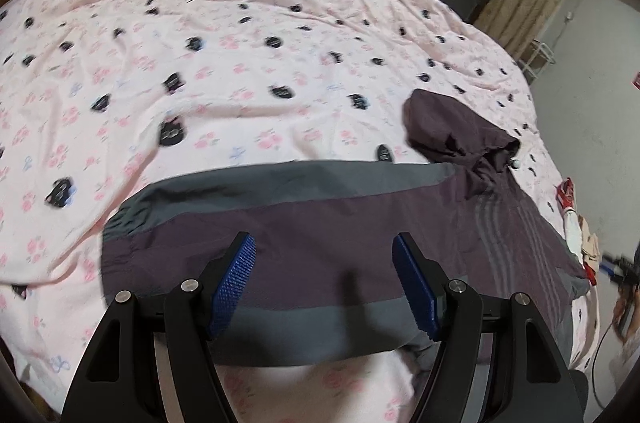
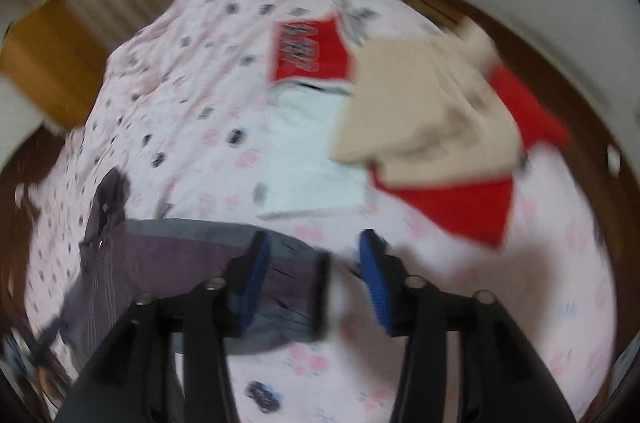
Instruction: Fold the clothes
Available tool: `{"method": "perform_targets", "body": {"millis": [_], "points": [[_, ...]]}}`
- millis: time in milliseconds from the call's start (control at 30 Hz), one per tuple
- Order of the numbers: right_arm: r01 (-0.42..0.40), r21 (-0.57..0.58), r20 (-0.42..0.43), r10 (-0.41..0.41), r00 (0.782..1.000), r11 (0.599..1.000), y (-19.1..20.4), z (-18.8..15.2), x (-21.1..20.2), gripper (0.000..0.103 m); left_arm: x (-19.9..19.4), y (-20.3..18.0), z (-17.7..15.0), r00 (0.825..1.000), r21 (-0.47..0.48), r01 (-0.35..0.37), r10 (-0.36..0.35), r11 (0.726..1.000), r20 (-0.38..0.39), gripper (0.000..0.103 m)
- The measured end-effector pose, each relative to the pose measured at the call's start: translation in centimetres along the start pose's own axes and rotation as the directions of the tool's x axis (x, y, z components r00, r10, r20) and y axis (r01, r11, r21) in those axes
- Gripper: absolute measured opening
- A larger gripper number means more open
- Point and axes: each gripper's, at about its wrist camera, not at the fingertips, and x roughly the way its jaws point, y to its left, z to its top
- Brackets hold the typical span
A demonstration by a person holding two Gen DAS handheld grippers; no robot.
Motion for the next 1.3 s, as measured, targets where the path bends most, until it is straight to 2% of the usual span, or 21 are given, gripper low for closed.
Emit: {"method": "perform_targets", "body": {"millis": [133,267,400,600,867,1100,1300], "points": [[-0.064,-0.147,-0.029,0.06,0.998,0.987,6.1,3.0,0.9,0.06,0.8,-2.2,1.0,0.999,0.051,0.037,-0.038,0.998,0.005,0.066],[-0.207,-0.242,-0.139,0.177,0.974,0.948,14.3,5.5,6.1,0.06,2.5,-4.6,2.4,0.997,0.103,0.071,-0.071,0.992,-0.01,0.066],[-0.26,-0.302,-0.238,0.191,0.952,0.917,20.3,6.8,12.5,0.06,4.6,-5.9,3.4,0.991,0.141,0.12,-0.111,0.983,-0.073,0.066],[-0.34,-0.375,-0.38,0.192,0.905,0.862,29.0,8.6,21.8,0.06,6.5,-7.4,4.1,0.987,0.21,0.133,-0.11,0.969,-0.118,0.066],[-0.356,-0.396,-0.479,0.141,0.866,0.846,33.4,10.3,30.7,0.06,8.5,-7.1,5.4,0.986,0.203,0.125,-0.098,0.971,-0.138,0.066],[-0.455,-0.309,-0.573,0.218,0.79,0.835,34.4,11.1,35.3,0.06,9.3,-7.0,5.7,0.985,0.194,0.119,-0.092,0.974,-0.145,0.066],[-0.495,-0.218,-0.603,0.283,0.746,0.841,34.7,11.6,38.5,0.06,9.4,-7.2,5.7,0.985,0.196,0.12,-0.091,0.973,-0.149,0.066]]}}
